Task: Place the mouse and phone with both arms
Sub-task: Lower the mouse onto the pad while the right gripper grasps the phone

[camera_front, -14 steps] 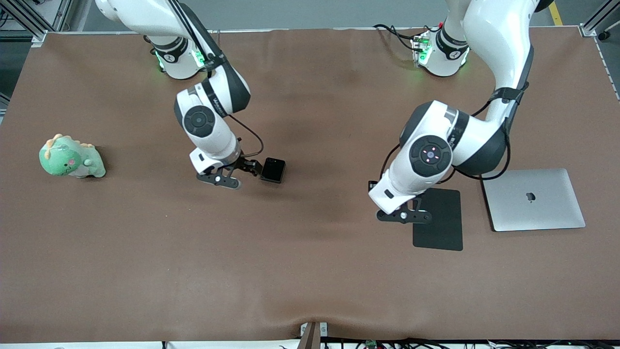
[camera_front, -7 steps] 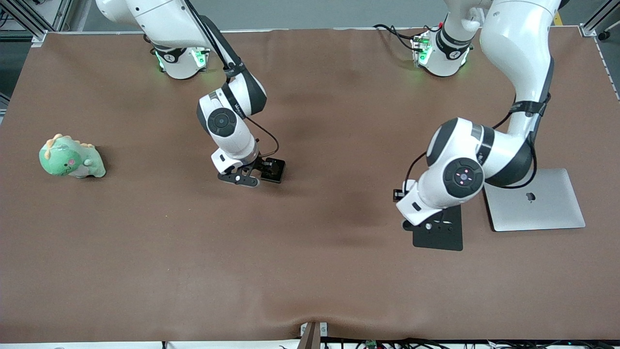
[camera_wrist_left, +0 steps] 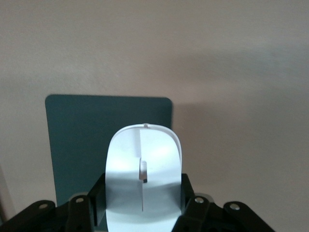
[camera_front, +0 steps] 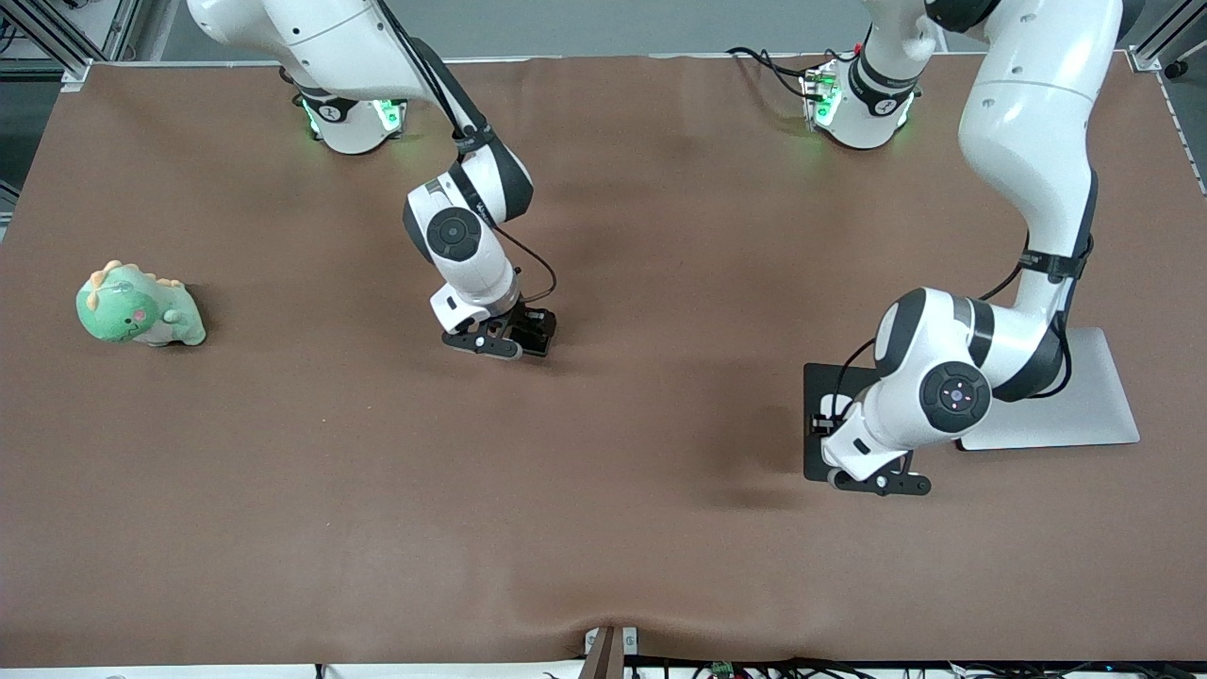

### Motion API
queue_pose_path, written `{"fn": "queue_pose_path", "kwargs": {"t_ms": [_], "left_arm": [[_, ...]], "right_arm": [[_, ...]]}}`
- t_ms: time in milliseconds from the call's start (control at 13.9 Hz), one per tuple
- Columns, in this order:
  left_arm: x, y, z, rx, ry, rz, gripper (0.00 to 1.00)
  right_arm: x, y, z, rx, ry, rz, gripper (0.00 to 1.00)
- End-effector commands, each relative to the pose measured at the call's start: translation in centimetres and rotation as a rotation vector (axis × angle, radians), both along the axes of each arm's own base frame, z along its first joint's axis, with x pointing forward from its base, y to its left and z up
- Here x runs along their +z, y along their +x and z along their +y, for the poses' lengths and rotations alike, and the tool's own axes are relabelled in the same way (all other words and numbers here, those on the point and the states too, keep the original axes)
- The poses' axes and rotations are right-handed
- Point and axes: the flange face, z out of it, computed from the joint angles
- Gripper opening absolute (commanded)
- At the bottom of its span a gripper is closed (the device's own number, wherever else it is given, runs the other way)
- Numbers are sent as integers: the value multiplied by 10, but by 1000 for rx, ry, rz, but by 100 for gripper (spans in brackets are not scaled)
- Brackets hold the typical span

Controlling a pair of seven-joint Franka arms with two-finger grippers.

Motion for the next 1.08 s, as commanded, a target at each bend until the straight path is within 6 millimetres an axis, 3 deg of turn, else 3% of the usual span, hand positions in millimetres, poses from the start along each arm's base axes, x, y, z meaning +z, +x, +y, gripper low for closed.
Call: {"fn": "queue_pose_path", "kwargs": {"t_ms": [0,503,575,646,718,790,862,1006], "left_arm": [[-26,4,10,3,18,3,30],[-59,5,33,-9,31,45,35],[-64,4,38,-11,31,53,37],[-66,4,39,-8,30,55,44],[-70,4,39,-8,30,60,56],[-70,5,38,-8,27,51,70],[-69,6,38,-8,24,41,100],[-63,7,38,-9,24,28,100]], "right_arm": [[-10,-8,11,-27,12,-13,100],[-32,-15,12,-17,3,-17,99],[-32,-15,13,-15,3,-17,67],[-31,-15,12,-17,0,-10,28],[-25,-13,14,-14,6,-17,0],[-20,-9,12,-20,11,-23,0],[-18,-4,5,-26,4,-12,0],[2,12,-21,-66,-10,21,0]]}}
